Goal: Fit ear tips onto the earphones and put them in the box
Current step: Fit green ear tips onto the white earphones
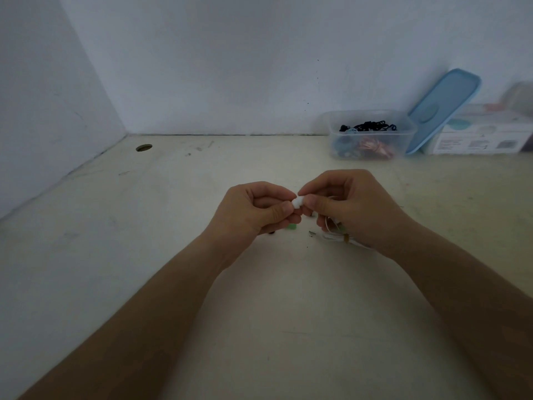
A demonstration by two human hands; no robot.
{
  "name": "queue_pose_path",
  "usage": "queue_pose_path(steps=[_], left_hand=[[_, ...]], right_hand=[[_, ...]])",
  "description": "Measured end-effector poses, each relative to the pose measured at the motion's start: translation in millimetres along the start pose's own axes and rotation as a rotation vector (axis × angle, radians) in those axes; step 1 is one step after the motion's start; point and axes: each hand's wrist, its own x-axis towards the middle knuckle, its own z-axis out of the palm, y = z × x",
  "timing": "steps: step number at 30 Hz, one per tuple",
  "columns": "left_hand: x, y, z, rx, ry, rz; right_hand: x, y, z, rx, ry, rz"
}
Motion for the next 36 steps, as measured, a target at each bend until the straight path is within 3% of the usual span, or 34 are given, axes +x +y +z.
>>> queue_pose_path(steps=[19,36], left_hand=[[-1.1,2.5,1.2,-0.075,-0.029,0.006],[-1.0,3.1,0.3,0.003,-0.008,0.028]], right_hand=[[-1.5,-4.4,-3.4,0.048,-0.008,0.046],[-1.8,-6.4,-1.8,0.031,-0.016,0.054]])
